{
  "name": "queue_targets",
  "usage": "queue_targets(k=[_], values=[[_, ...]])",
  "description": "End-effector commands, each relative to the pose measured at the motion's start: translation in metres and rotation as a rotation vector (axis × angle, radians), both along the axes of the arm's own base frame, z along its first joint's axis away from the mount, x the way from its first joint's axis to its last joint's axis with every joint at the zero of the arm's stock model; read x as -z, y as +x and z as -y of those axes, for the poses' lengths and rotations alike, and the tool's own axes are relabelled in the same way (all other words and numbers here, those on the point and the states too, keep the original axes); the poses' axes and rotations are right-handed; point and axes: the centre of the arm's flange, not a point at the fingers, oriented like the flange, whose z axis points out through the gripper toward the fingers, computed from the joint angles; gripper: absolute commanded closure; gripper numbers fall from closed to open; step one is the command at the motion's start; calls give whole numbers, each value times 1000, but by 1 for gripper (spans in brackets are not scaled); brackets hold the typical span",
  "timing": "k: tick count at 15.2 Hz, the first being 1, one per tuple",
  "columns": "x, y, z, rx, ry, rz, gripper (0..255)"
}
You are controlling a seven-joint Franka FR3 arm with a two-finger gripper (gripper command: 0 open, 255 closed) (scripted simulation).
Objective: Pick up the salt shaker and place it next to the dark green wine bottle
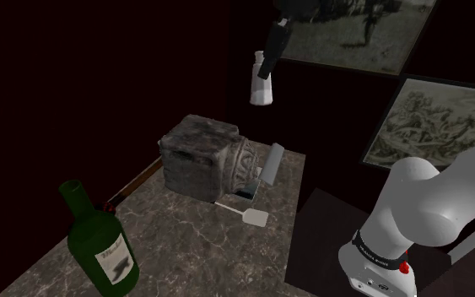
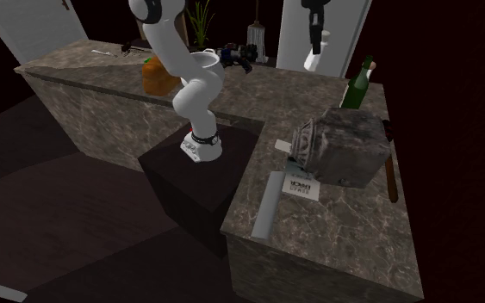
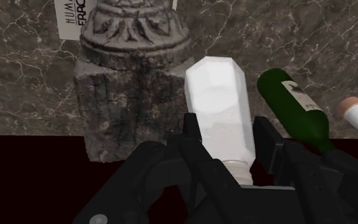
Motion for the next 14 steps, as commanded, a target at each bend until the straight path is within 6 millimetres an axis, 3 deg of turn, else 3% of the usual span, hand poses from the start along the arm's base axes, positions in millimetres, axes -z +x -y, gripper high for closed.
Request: queue_targets(k=[1, 14], values=[[-2, 4, -29, 1, 1, 0, 255], [-2, 12, -200, 1, 1, 0, 255]])
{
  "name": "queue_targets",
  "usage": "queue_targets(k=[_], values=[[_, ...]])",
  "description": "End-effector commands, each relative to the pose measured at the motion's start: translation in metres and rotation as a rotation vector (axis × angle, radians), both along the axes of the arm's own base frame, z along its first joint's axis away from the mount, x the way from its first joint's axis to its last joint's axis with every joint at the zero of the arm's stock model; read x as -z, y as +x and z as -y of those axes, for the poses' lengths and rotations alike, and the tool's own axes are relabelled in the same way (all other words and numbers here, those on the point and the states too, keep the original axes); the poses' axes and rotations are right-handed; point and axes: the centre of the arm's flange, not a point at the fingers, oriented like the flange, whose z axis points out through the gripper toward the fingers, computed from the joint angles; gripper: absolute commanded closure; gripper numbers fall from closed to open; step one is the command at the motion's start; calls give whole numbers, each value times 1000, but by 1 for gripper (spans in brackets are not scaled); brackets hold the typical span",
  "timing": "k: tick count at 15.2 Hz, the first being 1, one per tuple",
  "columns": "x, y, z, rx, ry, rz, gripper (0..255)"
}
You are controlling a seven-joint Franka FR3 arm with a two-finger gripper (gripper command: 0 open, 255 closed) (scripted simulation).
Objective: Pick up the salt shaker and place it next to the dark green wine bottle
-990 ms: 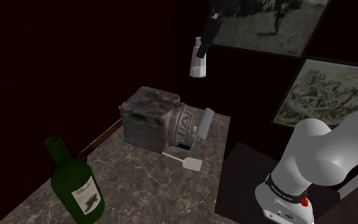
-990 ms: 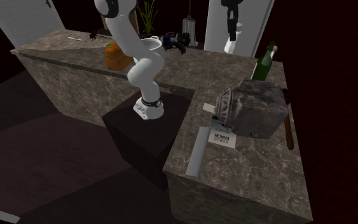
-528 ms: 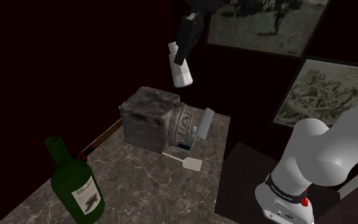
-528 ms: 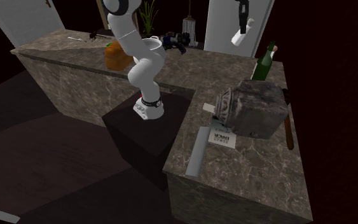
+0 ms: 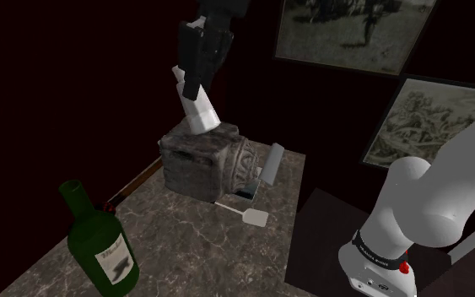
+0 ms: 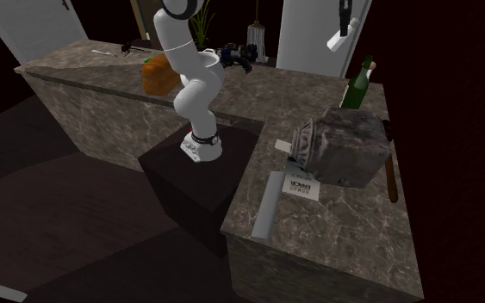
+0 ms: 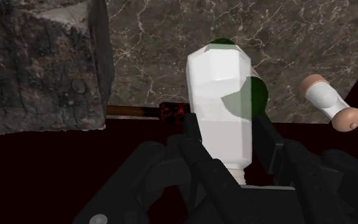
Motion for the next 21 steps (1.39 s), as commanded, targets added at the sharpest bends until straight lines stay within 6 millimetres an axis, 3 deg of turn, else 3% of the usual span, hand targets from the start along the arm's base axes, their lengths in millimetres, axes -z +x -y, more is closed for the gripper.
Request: queue_targets(k=[1, 7, 21], values=[[-1, -2, -26, 2, 2, 0, 255], [-1, 3, -110, 2, 2, 0, 255], [73, 3, -110, 2, 2, 0, 255]])
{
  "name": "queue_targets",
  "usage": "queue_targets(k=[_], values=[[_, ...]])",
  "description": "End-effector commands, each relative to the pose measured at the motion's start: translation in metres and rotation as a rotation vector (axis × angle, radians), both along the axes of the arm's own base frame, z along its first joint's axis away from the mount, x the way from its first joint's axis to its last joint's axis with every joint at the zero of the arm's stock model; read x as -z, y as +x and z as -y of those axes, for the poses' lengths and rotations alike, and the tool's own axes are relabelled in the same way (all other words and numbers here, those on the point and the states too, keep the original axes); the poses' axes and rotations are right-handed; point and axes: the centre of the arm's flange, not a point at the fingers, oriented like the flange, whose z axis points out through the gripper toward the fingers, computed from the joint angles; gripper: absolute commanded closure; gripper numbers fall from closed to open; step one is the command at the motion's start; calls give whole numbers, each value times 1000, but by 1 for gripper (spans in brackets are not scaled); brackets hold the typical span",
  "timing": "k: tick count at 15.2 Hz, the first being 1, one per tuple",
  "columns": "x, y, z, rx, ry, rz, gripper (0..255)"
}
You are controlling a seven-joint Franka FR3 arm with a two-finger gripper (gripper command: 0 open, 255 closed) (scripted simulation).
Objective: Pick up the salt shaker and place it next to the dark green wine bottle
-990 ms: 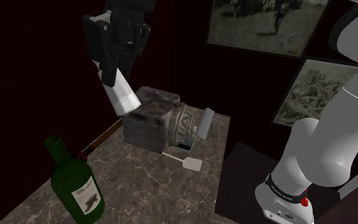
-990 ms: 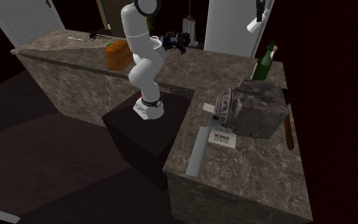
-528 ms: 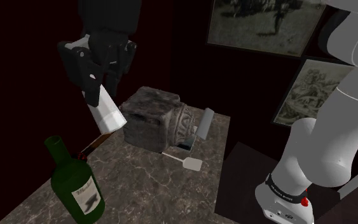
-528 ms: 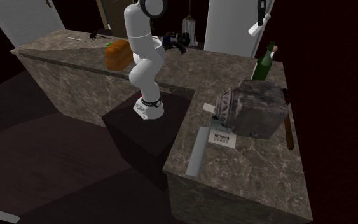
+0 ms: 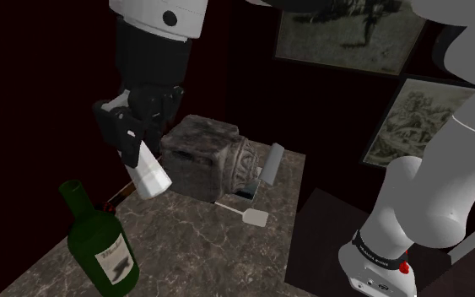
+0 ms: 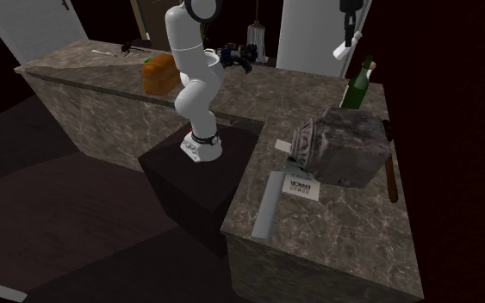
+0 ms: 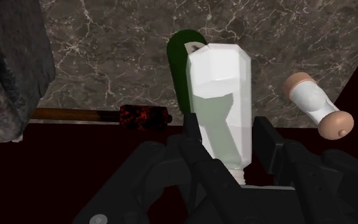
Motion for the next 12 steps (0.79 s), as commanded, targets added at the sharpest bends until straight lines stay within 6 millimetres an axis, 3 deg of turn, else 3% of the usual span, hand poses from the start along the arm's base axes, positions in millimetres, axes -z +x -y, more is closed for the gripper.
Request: queue_targets(k=[1, 12], values=[[10, 0, 0, 0, 0, 1, 255], [68, 0, 0, 0, 0, 1, 255]])
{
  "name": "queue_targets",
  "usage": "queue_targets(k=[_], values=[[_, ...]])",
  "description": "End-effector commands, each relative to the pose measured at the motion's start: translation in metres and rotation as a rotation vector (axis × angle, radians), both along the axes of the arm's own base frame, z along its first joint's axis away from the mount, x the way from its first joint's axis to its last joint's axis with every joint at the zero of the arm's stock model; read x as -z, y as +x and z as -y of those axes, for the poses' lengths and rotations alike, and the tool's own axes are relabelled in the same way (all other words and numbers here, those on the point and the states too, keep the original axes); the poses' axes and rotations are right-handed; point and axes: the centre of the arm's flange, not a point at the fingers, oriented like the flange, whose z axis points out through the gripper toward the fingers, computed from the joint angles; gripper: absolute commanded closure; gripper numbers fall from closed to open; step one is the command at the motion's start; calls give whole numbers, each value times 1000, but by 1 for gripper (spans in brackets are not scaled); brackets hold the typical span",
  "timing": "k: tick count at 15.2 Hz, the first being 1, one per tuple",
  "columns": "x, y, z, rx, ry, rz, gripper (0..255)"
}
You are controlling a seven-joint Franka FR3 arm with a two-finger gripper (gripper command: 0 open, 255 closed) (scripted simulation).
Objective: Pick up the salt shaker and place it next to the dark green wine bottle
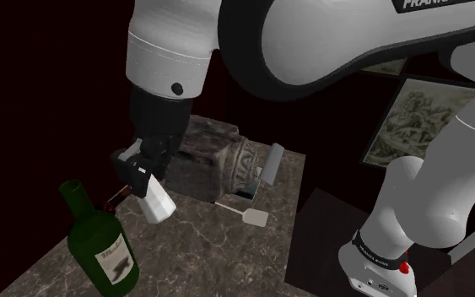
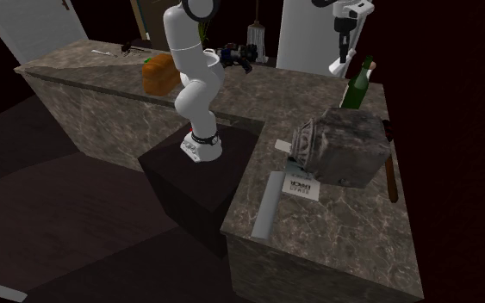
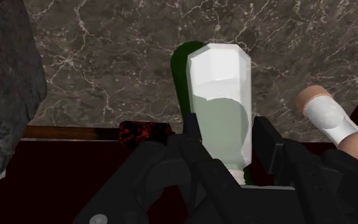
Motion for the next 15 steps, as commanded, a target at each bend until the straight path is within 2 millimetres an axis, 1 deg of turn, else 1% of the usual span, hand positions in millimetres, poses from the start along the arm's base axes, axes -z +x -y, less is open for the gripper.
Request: queue_targets(k=[1, 15], values=[[11, -1, -1, 0, 0, 1, 255], [85, -1, -1, 0, 0, 1, 255]])
